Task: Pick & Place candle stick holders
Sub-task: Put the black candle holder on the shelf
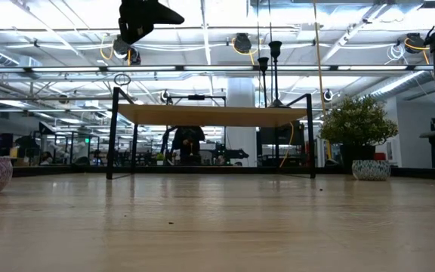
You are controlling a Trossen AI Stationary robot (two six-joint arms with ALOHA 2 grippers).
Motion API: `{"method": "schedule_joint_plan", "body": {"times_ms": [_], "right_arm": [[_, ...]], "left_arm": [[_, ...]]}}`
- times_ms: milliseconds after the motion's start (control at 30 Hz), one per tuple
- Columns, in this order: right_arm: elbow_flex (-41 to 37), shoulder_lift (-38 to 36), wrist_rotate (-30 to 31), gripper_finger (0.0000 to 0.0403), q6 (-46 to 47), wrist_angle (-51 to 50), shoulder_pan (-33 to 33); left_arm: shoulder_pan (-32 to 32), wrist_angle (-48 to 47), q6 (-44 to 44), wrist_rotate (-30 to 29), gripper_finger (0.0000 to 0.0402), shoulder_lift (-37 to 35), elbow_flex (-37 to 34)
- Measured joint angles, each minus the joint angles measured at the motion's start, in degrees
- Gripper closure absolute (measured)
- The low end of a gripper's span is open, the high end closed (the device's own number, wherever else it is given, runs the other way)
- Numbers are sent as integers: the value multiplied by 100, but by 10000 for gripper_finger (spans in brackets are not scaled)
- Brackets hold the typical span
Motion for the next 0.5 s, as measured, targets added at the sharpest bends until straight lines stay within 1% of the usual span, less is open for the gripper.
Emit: {"method": "schedule_joint_plan", "body": {"times_ms": [167, 333, 500], "right_arm": [[0, 292, 687, 145, 690, 130, 694], [0, 636, 982, 145, 1391, 205, 1230], [0, 773, 1238, 145, 1946, 404, 1561]], "left_arm": [[0, -12, 71, -2, 149, 0, 0], [0, -44, 139, -2, 149, 0, 0], [72, -81, 201, 0, 149, 0, 0]]}}
